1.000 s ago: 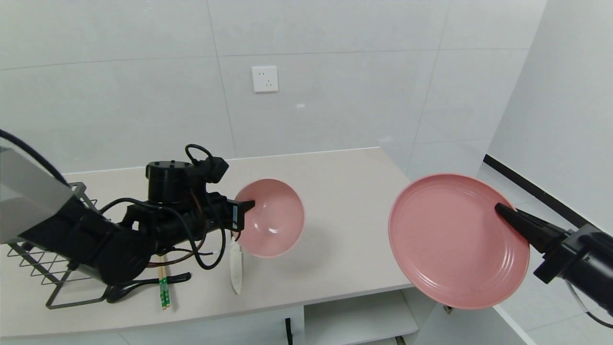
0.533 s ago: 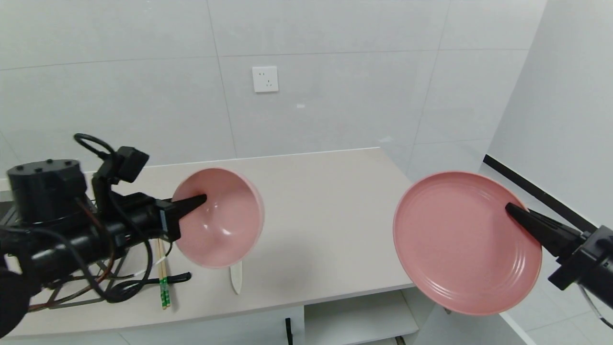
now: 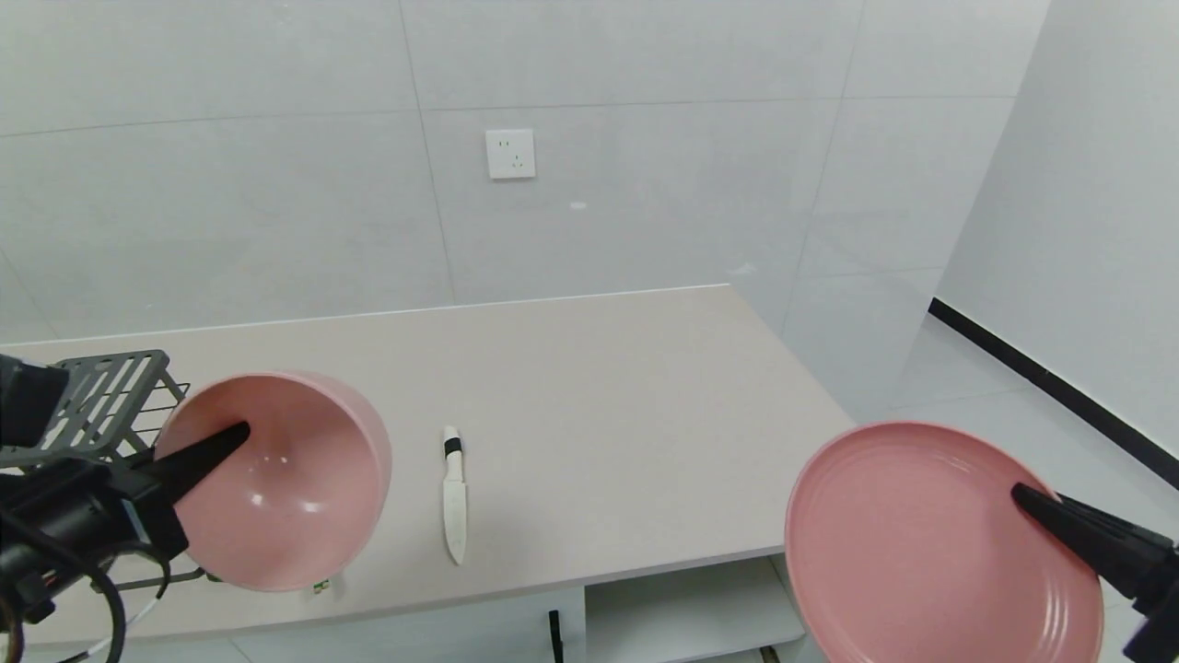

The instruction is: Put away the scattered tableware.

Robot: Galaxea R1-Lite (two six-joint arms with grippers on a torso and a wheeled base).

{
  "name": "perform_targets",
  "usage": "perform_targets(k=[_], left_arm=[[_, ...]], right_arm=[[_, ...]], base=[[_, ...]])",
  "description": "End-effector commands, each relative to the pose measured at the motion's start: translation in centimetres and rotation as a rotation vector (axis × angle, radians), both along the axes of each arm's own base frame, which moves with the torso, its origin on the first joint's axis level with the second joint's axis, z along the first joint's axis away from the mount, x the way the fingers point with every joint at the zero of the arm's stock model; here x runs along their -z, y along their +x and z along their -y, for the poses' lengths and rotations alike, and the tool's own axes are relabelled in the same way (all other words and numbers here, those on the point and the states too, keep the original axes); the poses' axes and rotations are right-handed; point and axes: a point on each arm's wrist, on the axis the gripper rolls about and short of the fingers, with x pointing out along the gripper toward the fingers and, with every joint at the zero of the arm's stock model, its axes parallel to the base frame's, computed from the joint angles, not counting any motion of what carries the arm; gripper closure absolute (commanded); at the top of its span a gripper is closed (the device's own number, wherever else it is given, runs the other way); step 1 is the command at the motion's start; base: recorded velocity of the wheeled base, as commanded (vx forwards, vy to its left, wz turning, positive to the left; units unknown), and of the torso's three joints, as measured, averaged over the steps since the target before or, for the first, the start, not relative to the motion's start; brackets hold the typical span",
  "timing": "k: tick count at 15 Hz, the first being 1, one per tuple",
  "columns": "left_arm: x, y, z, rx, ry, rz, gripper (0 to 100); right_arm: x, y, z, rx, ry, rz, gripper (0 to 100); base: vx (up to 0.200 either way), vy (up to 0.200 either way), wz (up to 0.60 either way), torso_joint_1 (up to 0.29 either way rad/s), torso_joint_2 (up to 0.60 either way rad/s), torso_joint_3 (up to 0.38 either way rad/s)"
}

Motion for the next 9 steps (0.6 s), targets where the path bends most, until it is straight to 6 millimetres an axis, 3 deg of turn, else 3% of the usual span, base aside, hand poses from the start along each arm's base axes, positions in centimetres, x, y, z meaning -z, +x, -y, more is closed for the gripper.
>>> perform_targets(k=[1,5,9], left_arm=[[0.2,-1.5,-0.2,-0.030,-0.050,0.011,100],[3.1,-3.5,0.2,-0.017,-0.073,-0.090,100],[3.2,-3.9,0.6,0.012,-0.071,-0.098,100]], right_arm=[[-0.6,-1.6,0.4,0.003,0.015,0.071,100],[-1.2,-1.5,0.3,-0.003,0.037,0.095,100],[-1.3,-1.6,-0.1,-0.050,0.031,0.097,100]], base=[[0.000,0.000,0.00,0.000,0.00,0.000],[0.000,0.000,0.00,0.000,0.00,0.000],[0.000,0.000,0.00,0.000,0.00,0.000]])
